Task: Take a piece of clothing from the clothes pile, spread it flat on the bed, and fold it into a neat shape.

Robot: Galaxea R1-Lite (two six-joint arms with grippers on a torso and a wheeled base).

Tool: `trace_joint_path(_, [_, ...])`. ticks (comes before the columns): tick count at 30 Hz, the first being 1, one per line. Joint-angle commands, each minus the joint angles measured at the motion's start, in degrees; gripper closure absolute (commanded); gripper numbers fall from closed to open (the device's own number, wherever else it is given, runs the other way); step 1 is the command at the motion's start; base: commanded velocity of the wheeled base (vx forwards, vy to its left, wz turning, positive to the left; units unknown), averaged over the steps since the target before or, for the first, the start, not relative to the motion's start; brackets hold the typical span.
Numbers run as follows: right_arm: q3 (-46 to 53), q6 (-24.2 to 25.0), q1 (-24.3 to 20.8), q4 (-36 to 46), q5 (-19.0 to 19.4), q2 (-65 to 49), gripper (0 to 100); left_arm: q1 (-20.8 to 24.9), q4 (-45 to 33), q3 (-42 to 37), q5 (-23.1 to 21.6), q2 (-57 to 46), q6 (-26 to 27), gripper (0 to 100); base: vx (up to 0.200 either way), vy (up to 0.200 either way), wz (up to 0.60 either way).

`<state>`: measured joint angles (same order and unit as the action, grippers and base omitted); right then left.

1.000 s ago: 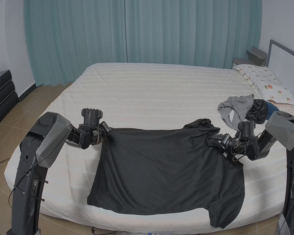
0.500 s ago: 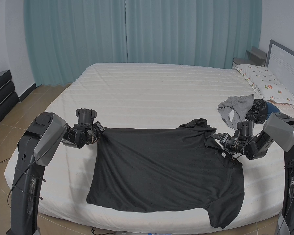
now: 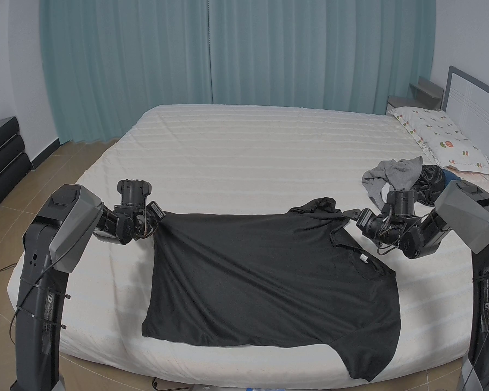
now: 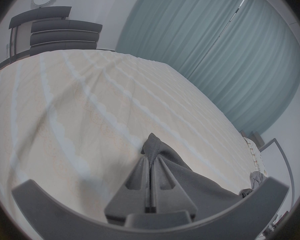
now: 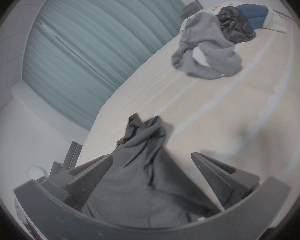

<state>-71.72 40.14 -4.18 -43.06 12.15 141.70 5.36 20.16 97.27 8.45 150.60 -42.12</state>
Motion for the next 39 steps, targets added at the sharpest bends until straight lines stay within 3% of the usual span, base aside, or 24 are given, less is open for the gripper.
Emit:
trace_joint_path(1, [0.2,0.0,-3.6,0.1,0.1,-0.9,0,0.4,-0.1,-0.2,0.0,-0.4,-0.1,100,0.0,0.0,0.0])
trace_joint_path(7, [-0.8,0.0,-8.1,1.8,0.1,1.1,0,0.8,-0.1,-0.9,0.0,-0.3,-0.1,100,0.0,0.0,0.0])
trace_joint_path(13, [-6.2,0.0,-9.3,4.3,-1.2,6.7,0,1.1,0.0,-1.6,0.0,-0.3,-0.1,100,0.0,0.0,0.0])
trace_joint_path(17, [-12.1,-0.2,-7.2,5.8,-6.0,10.3,0,1.0,-0.1,-1.7,0.0,-0.3,-0.1,100,0.0,0.0,0.0])
trace_joint_path(26, [-16.3,-0.5,-0.1,6.6,-11.1,9.5,0,0.9,0.0,-2.7,0.0,-0.4,-0.1,100,0.0,0.0,0.0])
trace_joint_path(31, [-15.7,-0.1,3.6,6.5,-11.1,6.5,0,1.0,0.1,-2.9,0.0,-0.4,-0.1,100,0.0,0.0,0.0])
trace_joint_path(39, [-13.4,3.1,3.1,6.8,-8.6,1.6,0,1.0,0.0,-2.9,0.0,-0.5,0.0,100,0.0,0.0,0.0])
